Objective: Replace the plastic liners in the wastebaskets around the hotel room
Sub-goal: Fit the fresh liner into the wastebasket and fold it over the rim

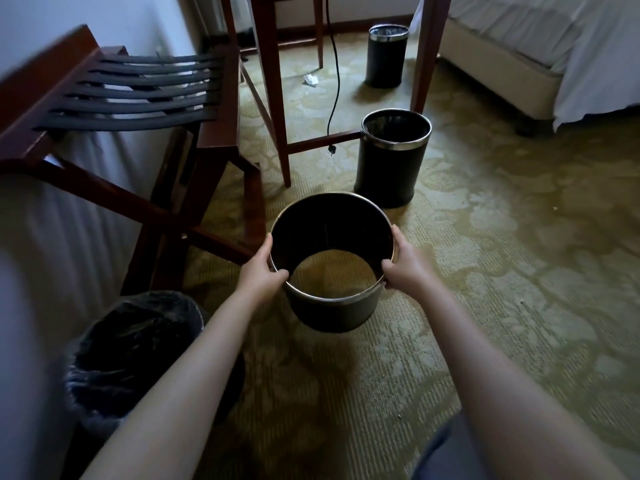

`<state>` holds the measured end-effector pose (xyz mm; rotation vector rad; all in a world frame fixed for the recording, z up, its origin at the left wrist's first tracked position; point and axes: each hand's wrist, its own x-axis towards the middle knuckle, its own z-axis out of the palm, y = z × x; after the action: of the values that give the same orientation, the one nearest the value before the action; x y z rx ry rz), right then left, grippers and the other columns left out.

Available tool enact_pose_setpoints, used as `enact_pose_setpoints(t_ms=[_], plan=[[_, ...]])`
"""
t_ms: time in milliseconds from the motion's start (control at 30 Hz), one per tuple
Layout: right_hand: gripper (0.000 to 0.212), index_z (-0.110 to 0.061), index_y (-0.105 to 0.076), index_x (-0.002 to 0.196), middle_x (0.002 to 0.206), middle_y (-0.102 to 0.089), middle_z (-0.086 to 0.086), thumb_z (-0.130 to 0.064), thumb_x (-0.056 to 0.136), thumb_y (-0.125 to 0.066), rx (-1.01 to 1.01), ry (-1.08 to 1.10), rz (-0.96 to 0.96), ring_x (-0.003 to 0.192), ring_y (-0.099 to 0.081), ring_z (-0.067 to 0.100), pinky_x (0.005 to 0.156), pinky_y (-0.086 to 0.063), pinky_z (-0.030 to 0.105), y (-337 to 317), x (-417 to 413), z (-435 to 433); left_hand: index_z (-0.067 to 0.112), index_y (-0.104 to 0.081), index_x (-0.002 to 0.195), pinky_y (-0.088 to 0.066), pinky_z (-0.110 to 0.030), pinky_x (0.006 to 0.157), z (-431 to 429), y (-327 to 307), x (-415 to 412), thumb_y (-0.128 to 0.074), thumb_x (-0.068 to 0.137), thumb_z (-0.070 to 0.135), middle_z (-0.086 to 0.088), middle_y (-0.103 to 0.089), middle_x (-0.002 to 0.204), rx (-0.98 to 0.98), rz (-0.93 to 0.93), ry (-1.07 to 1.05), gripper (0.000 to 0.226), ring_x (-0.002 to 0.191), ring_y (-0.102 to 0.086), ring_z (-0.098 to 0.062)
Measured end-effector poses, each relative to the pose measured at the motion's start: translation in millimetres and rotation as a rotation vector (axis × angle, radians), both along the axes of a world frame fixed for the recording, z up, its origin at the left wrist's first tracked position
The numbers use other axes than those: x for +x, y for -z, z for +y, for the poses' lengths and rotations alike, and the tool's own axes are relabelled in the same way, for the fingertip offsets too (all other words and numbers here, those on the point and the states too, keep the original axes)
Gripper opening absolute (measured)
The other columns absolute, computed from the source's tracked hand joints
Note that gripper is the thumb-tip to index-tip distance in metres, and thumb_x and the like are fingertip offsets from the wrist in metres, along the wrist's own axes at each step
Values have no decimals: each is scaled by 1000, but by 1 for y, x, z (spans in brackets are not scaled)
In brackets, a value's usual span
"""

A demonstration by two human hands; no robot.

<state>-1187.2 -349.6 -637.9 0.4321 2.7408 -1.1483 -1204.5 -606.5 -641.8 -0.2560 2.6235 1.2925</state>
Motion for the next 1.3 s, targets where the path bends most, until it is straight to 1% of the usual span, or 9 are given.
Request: enact_pose_setpoints(t_ms=[167, 233, 300, 400, 600, 733, 967, 1100, 1300], plan=[[67, -19, -25, 152, 72, -63, 4, -18, 90, -50, 180, -62, 222, 67, -62, 20, 65, -54, 38, -73, 18, -34, 32, -24, 150, -51, -23, 76, -38, -78, 9, -64, 82, 7, -1, -45, 143, -57, 128, 16, 83, 88, -56, -4], [54, -18, -39, 143, 69, -62, 5, -18, 90, -49, 183, -66, 282, 66, -61, 22, 63, -51, 36, -101, 24, -47, 32, -29, 148, -49, -30, 89, -54, -111, 12, -65, 77, 12, 4, -56, 129, -104, 171, 18, 82, 97, -60, -10], [43, -16, -49, 132, 72, -63, 9, -16, 89, -50, 169, -70, 333, 64, -58, 21, 58, -45, 32, -127, 31, -60, 31, -32, 147, -50, -32, 86, -71, -140, 19, -65, 73, 16, 6, -63, 113, -113, 175, 13, 83, 96, -63, -14], [39, -13, -53, 127, 73, -65, 11, -15, 89, -50, 158, -116, 385, 66, -62, 23, 66, -49, 34, -158, 43, -84, 30, -32, 147, -57, -44, 81, -100, -172, 36, -62, 58, 25, -3, -70, 98, -57, 173, -2, 94, 82, -70, -22], [43, -19, -51, 133, 69, -64, 6, -17, 90, -50, 135, -260, 478, 68, -61, 21, 63, -50, 32, -196, 51, -147, 26, -36, 146, -55, -51, 82, -170, -209, 76, -61, 52, 30, 1, -69, 108, -65, 259, -90, 97, 79, -69, -29], [52, -25, -44, 142, 69, -65, 4, -19, 91, -47, 43, -402, 474, 63, -65, 20, 62, -57, 38, -199, 49, -198, 26, -41, 143, -56, -51, 79, -221, -218, 101, -62, 43, 37, -4, -71, 103, -64, 260, -200, 103, 76, -71, -28], [60, -25, -27, 153, 81, -59, -6, -24, 97, -48, -28, -530, 388, 74, -60, 8, 72, -55, 29, -179, 53, -262, 29, -46, 140, -47, -25, 63, -269, -208, 139, -62, 68, 14, -5, -65, 60, -144, 176, -330, 75, 60, -68, -22], [62, -31, -22, 153, 102, -56, -3, -27, 96, -47, -29, -573, 311, 81, -64, 17, 73, -59, 37, -165, 53, -282, 32, -56, 129, -54, -34, 73, -287, -193, 146, -59, 74, 3, 4, -59, 48, -141, 137, -344, 62, 57, -67, -24], [57, -29, -31, 148, 82, -57, -8, -24, 94, -48, 30, -576, 275, 68, -61, 11, 60, -55, 28, -147, 57, -294, 31, -54, 129, -56, -45, 81, -302, -161, 148, -50, 53, 18, 4, -54, 46, -96, 80, -307, 77, 54, -60, -21]])
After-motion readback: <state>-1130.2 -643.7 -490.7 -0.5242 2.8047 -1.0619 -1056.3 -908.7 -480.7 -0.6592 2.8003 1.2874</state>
